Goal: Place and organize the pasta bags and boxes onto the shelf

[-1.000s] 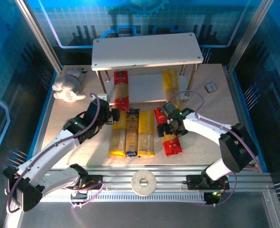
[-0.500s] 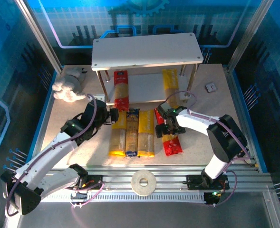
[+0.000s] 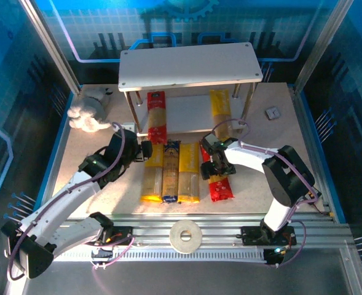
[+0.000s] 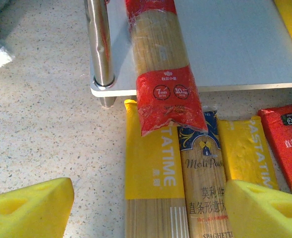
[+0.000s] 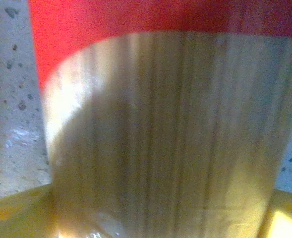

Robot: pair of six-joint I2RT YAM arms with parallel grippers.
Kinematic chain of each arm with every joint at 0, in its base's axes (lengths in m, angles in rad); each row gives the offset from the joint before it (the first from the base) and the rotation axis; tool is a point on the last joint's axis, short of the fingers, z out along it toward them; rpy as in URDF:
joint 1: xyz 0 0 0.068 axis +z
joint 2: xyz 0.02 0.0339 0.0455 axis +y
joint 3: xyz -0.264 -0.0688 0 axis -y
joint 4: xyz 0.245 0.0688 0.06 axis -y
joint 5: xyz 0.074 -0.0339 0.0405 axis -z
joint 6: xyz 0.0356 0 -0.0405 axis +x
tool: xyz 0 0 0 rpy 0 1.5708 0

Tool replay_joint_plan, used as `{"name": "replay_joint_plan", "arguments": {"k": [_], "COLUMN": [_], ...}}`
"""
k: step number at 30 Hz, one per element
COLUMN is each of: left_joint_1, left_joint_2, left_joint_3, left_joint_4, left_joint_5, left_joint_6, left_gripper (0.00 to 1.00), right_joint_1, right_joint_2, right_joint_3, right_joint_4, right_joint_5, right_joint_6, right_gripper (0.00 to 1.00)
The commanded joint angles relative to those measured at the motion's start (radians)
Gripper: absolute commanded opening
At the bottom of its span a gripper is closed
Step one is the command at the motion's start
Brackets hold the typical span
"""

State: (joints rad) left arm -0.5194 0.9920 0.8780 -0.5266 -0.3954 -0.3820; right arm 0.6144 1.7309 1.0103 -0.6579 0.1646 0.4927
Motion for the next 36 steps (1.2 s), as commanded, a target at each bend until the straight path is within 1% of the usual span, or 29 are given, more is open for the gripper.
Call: {"name": "replay_joint_plan", "arguments": {"k": [1, 3, 6, 9, 10, 14, 16, 21, 25, 27, 31, 36], "left_joint_1": [0.009, 0.01, 0.01, 0.01, 0.01, 0.01, 0.011, 0.011, 0.011, 0.011, 0.012, 0.012], "left_joint_2": [-0.012, -0.012, -0.01, -0.01, -0.007, -0.006, -0.006, -0.003, -0.003, -0.003, -0.003, -0.004], "left_joint_3": [0.0, 0.001, 0.005, 0.008, 0.008, 0.007, 0.006, 0.003, 0.004, 0.005, 0.005, 0.008], "left_joint_4": [0.003, 0.004, 0.004, 0.009, 0.01, 0.012, 0.015, 0.023, 0.026, 0.027, 0.03, 0.025], "left_joint_5": [0.011, 0.012, 0.013, 0.016, 0.018, 0.023, 0.024, 0.03, 0.035, 0.038, 0.046, 0.047], "left_joint_6": [0.024, 0.026, 0.027, 0.029, 0.028, 0.029, 0.028, 0.026, 0.026, 0.026, 0.025, 0.027], "left_gripper": [0.81, 0.81, 0.81, 0.8, 0.8, 0.8, 0.8, 0.8, 0.8, 0.8, 0.8, 0.8], "right_joint_1": [-0.002, 0.006, 0.038, 0.066, 0.072, 0.099, 0.112, 0.141, 0.151, 0.143, 0.102, 0.028], "right_joint_2": [0.002, -0.018, -0.057, -0.091, -0.107, -0.177, -0.211, -0.296, -0.371, -0.382, -0.318, -0.178], "right_joint_3": [-0.014, -0.022, -0.023, -0.019, -0.02, -0.019, -0.014, 0.011, 0.058, 0.092, 0.179, 0.332], "right_joint_4": [-0.018, -0.014, -0.035, -0.065, -0.073, -0.113, -0.132, -0.179, -0.206, -0.21, -0.202, -0.149], "right_joint_5": [-0.004, -0.027, -0.028, -0.019, -0.02, -0.02, -0.014, -0.021, 0.003, 0.032, 0.063, 0.07], "right_joint_6": [-0.008, -0.009, -0.002, 0.007, 0.01, 0.023, 0.031, 0.058, 0.071, 0.064, 0.014, -0.054], "right_gripper": [0.7, 0.59, 0.52, 0.41, 0.37, 0.11, 0.0, 0.0, 0.0, 0.0, 0.0, 0.0]}}
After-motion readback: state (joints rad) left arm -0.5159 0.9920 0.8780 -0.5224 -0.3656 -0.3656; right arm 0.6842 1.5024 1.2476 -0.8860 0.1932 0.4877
